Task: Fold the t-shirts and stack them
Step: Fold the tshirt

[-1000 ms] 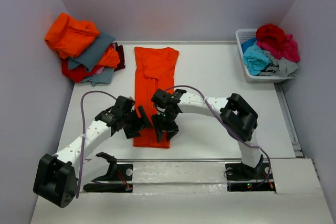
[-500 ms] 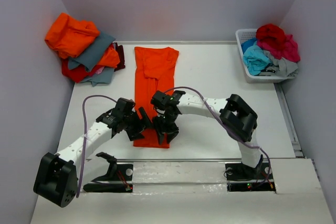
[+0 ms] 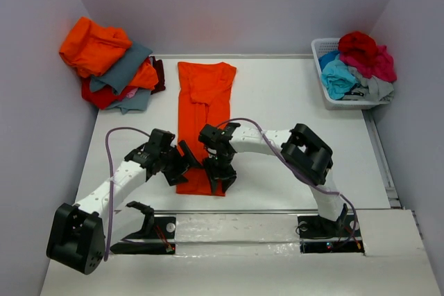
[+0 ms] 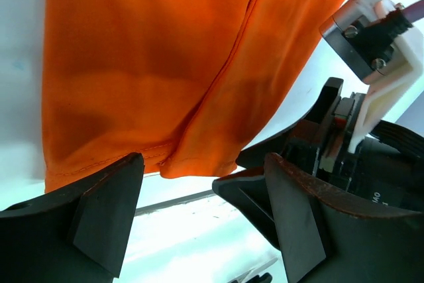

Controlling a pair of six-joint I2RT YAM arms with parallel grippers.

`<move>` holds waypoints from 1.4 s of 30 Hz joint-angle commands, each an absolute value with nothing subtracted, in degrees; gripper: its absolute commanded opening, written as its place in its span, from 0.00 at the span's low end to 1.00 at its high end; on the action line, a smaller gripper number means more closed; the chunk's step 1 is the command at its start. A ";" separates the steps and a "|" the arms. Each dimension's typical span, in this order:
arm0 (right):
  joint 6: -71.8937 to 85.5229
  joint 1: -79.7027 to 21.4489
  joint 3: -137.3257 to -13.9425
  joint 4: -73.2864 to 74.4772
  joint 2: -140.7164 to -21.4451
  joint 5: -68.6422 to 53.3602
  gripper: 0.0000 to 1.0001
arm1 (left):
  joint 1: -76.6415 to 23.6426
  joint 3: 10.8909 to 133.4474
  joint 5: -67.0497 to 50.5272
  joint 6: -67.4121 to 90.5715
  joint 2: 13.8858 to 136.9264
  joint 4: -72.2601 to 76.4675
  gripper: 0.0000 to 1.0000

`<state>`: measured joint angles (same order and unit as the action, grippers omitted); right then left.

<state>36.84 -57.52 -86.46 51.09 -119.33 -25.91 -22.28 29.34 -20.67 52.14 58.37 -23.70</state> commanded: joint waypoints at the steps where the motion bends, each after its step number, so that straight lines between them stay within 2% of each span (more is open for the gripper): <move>1: 36.04 -59.06 -88.77 50.80 -120.06 -26.37 0.50 | -22.06 30.59 -23.55 52.38 57.13 -21.36 0.85; 8: 36.04 -59.06 -88.68 51.24 -119.53 -26.19 0.39 | -21.53 29.36 -25.05 52.73 57.83 -19.95 0.85; 11: 36.21 -59.06 -88.24 51.15 -119.09 -26.02 0.29 | -21.53 29.01 -26.01 52.73 58.45 -19.51 0.86; 14: 36.30 -59.06 -87.98 51.24 -118.65 -25.67 0.27 | -21.53 28.57 -26.98 53.09 58.88 -18.55 0.90; 15: 36.30 -59.06 -87.80 51.24 -118.39 -25.66 0.27 | -21.53 28.39 -27.59 53.43 59.06 -18.46 0.95; 17: 36.47 -59.06 -87.54 51.15 -118.04 -25.40 0.27 | -21.53 28.13 -28.38 53.61 58.97 -18.02 0.99; 19: 36.74 -59.06 -87.19 51.15 -117.60 -25.31 0.27 | -21.53 27.95 -28.74 53.79 58.62 -18.10 0.99; 24: 36.91 -59.06 -86.84 51.24 -117.07 -24.70 0.27 | -21.53 32.77 -18.48 50.02 59.67 -28.11 0.99; 27: 36.91 -59.06 -87.10 51.24 -117.25 -24.79 0.27 | -20.92 33.75 -16.61 49.04 59.94 -30.15 0.98; 29: 36.83 -59.06 -87.45 51.15 -117.51 -24.87 0.27 | -20.92 33.40 -16.70 49.74 59.42 -30.06 0.94; 32: 36.65 -59.06 -87.80 51.24 -117.77 -24.96 0.27 | -19.78 31.82 -18.72 50.89 58.19 -28.04 0.80; 34: 36.56 -59.06 -88.15 51.50 -117.77 -24.87 0.27 | -19.78 30.94 -19.33 51.15 58.10 -27.60 0.69; 35: 36.39 -59.06 -88.33 51.59 -117.86 -24.79 0.27 | -19.78 30.42 -19.34 51.24 58.27 -27.68 0.58; 36: 36.39 -59.06 -88.33 51.59 -117.86 -24.79 0.27 | -19.78 30.41 -19.51 51.24 58.36 -27.69 0.58; 38: 36.12 -59.06 -88.59 51.77 -118.04 -24.79 0.27 | -19.78 29.62 -19.77 51.41 58.53 -27.68 0.49; 40: 36.12 -59.06 -88.68 51.77 -118.12 -24.79 0.27 | -19.78 29.18 -19.43 51.94 58.45 -28.21 0.44; 42: 36.04 -59.06 -88.86 51.94 -118.12 -24.70 0.26 | -19.25 28.22 -19.95 52.47 58.18 -28.30 0.34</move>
